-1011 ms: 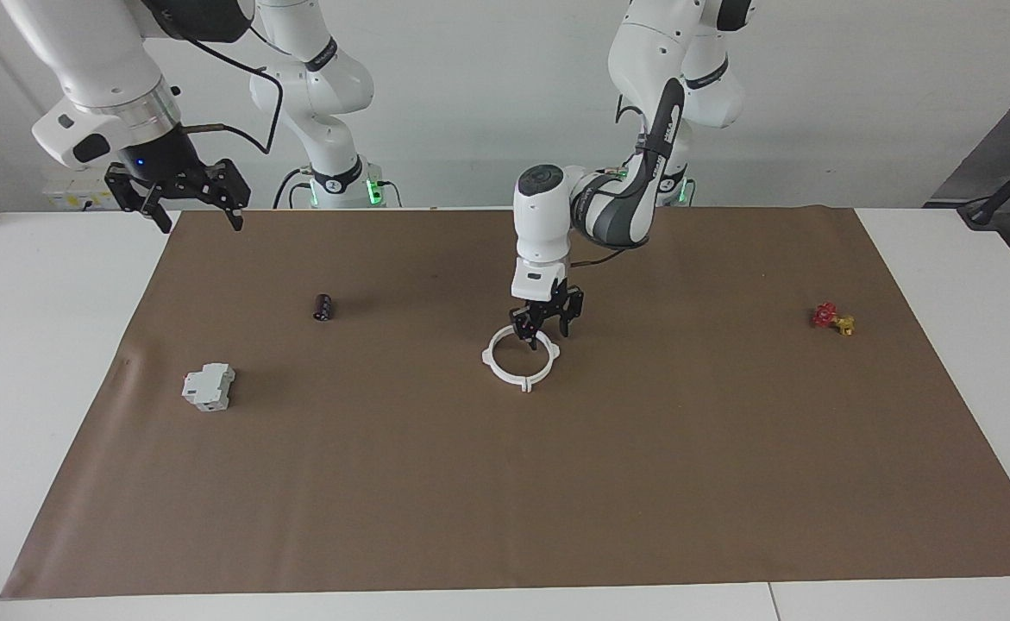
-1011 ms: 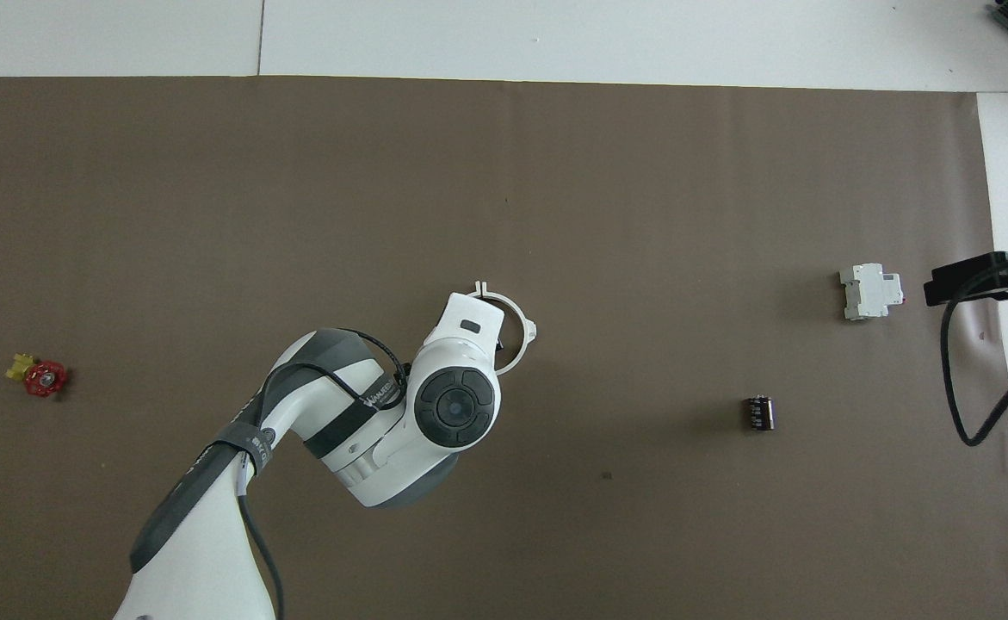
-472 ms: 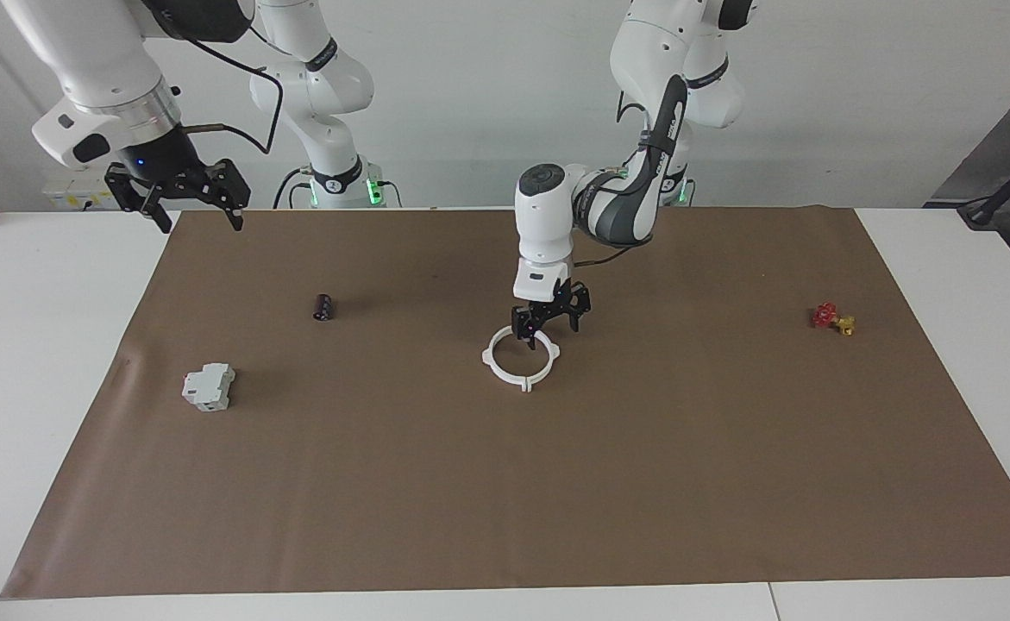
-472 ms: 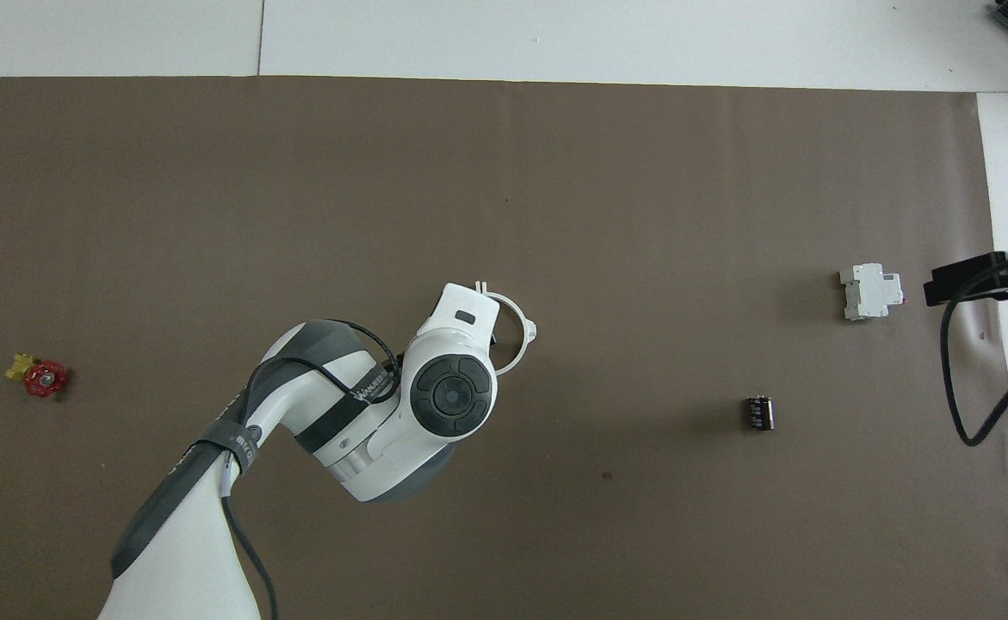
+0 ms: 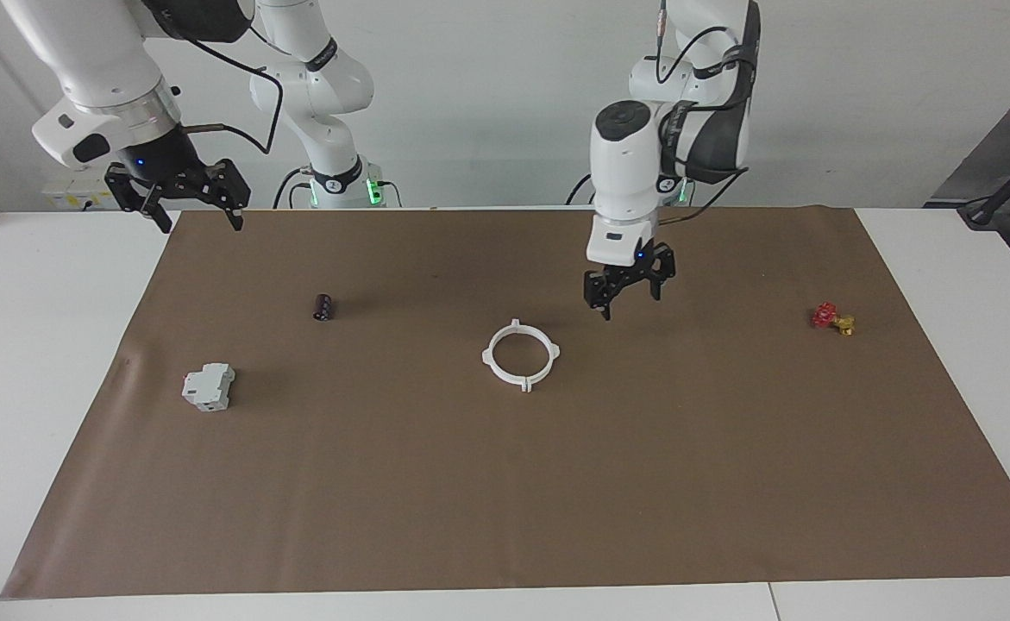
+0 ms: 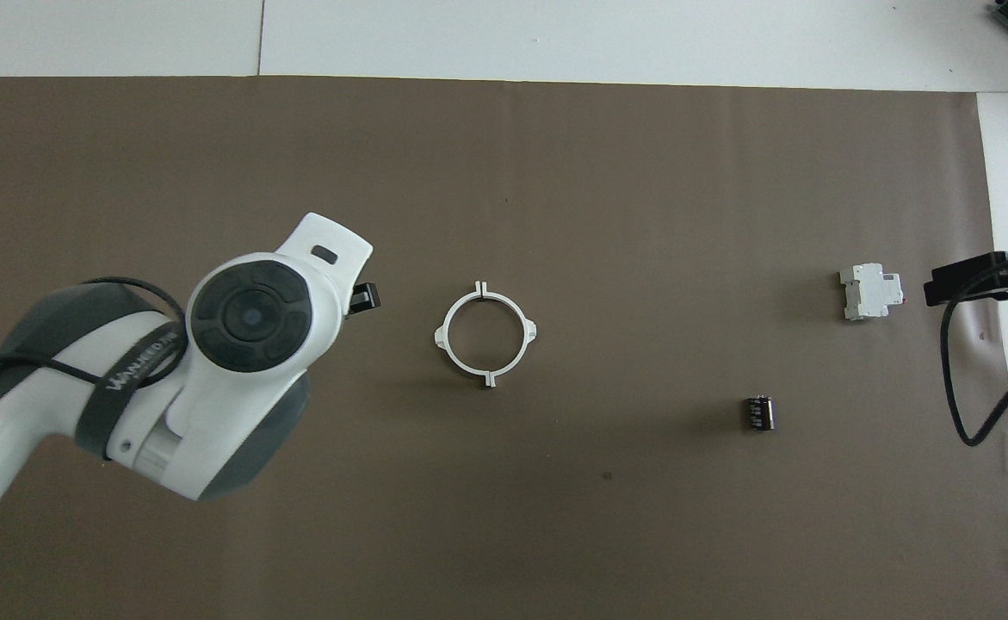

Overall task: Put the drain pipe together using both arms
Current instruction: 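Open the left gripper and withdraw it from the joined ring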

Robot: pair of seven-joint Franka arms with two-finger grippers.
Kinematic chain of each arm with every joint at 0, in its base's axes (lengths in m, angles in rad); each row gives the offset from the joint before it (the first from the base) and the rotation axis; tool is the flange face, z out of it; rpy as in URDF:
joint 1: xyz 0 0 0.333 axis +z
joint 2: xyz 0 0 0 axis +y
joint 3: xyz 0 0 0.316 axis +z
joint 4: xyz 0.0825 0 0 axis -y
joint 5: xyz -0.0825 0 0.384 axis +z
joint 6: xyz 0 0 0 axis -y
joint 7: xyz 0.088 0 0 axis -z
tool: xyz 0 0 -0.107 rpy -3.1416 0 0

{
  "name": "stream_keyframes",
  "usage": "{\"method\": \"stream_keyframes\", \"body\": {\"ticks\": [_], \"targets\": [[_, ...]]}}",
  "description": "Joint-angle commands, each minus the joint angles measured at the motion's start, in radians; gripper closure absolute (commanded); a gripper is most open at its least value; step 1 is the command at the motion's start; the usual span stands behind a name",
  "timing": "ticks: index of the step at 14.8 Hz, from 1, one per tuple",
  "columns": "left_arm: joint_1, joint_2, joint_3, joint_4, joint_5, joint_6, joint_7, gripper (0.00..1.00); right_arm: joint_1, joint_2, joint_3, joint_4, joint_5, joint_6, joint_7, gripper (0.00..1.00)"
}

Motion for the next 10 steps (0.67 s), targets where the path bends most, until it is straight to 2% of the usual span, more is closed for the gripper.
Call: {"method": "stream_keyframes", "body": {"ticks": [1,3,6,8,10], "targets": [[0.153,-0.049,-0.007,0.073,-0.092,-0.124,0.284,0.00,-0.014,-0.010,0.008,-0.005,0.014,-0.010,0.014,0.00],[0.272,-0.093,-0.007,0.076,-0.114,-0.147,0.471,0.00,-0.014,-0.010,0.008,-0.005,0.014,-0.008,0.012,0.00],[0.403,-0.114,-0.005,0.108,-0.114,-0.193,0.683,0.00,-0.014,-0.010,0.008,-0.005,0.014,-0.008,0.012,0.00],[0.454,-0.114,-0.004,0.142,-0.116,-0.222,0.737,0.00,-0.014,-0.010,0.008,-0.005,0.014,-0.008,0.012,0.00],[0.460,-0.110,0.002,0.173,-0.116,-0.238,0.740,0.00,-0.014,-0.010,0.008,-0.005,0.014,-0.008,0.012,0.00]]}}
